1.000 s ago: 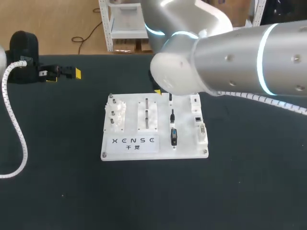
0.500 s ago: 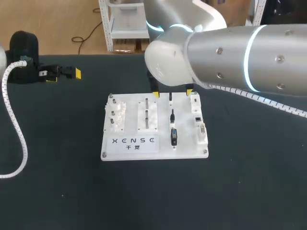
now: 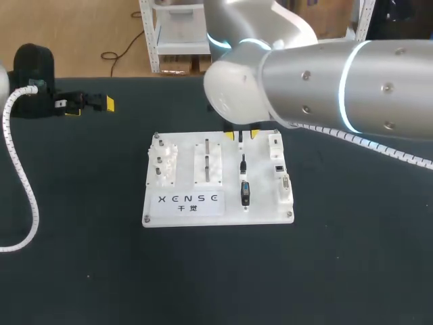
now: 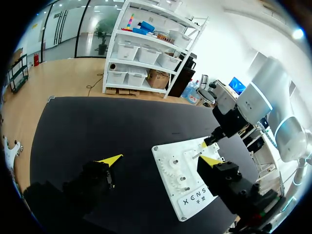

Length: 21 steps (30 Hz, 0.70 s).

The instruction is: Insert the USB connector, Ethernet cable, and multi-pin plug into their matching sockets one by one.

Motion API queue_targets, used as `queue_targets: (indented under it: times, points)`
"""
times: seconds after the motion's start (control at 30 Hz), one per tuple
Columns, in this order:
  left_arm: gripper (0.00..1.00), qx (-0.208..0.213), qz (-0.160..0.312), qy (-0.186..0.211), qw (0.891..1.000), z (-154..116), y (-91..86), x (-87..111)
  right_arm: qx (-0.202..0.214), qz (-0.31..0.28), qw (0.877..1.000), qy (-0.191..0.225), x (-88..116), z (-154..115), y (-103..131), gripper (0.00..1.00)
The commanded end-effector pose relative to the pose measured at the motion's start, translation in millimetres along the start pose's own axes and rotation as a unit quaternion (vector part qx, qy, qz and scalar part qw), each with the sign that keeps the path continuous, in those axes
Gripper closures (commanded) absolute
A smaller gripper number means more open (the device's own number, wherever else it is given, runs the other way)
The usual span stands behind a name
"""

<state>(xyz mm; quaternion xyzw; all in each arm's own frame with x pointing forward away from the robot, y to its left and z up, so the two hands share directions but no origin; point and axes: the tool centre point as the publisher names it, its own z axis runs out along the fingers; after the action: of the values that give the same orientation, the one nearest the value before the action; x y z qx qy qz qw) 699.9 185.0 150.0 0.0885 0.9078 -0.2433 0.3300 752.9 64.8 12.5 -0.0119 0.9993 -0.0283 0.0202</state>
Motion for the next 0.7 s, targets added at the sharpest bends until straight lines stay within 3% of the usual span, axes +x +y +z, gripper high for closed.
queue_targets:
  times: [0.03,0.43,0.7]
  points:
    - [0.00,0.000,0.000,0.000,1.000,0.0,0.0,0.0,-0.006,-0.002,1.000,-0.005,7.3,1.3,-3.1,0.66]
    - [0.00,0.000,0.000,0.000,1.000,0.0,0.0,0.0,-0.012,-0.006,1.000,-0.010,12.5,4.2,-0.6,0.80]
    - [0.00,0.000,0.000,0.000,1.000,0.0,0.0,0.0,-0.019,-0.001,1.000,-0.014,10.6,2.3,-2.1,0.75]
